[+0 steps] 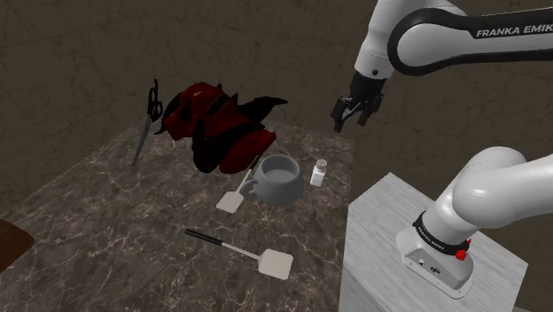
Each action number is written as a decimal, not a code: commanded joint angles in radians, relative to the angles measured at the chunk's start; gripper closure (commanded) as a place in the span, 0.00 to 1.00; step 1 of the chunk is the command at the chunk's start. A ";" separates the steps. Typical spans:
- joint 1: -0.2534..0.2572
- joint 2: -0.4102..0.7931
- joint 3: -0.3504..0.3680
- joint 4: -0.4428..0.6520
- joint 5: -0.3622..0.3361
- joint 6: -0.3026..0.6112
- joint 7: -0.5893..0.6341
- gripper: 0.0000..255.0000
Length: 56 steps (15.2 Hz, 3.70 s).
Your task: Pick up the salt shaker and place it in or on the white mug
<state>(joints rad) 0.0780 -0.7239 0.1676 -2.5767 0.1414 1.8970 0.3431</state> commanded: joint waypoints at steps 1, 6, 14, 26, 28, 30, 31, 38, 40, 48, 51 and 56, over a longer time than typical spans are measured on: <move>0.013 0.036 0.042 -0.017 0.019 0.048 0.042 0.00; 0.040 0.148 0.144 -0.056 0.055 0.182 0.140 0.00; 0.045 0.229 0.185 -0.111 0.067 0.313 0.167 0.00; 0.044 0.243 0.190 -0.123 0.068 0.339 0.168 1.00; 0.044 0.243 0.190 -0.123 0.068 0.339 0.168 1.00; 0.044 0.243 0.190 -0.123 0.068 0.339 0.168 1.00; 0.044 0.243 0.190 -0.123 0.068 0.339 0.168 1.00; 0.045 0.200 0.176 -0.083 0.064 0.256 0.166 1.00; 0.045 0.186 0.170 -0.065 0.062 0.224 0.165 1.00; 0.043 0.141 0.150 0.013 0.051 0.101 0.165 1.00; 0.042 0.129 0.143 0.046 0.047 0.057 0.165 1.00; 0.039 0.116 0.132 0.104 0.039 -0.014 0.166 1.00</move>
<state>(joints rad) 0.1186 -0.6063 0.3034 -2.4854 0.1829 1.8977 0.5106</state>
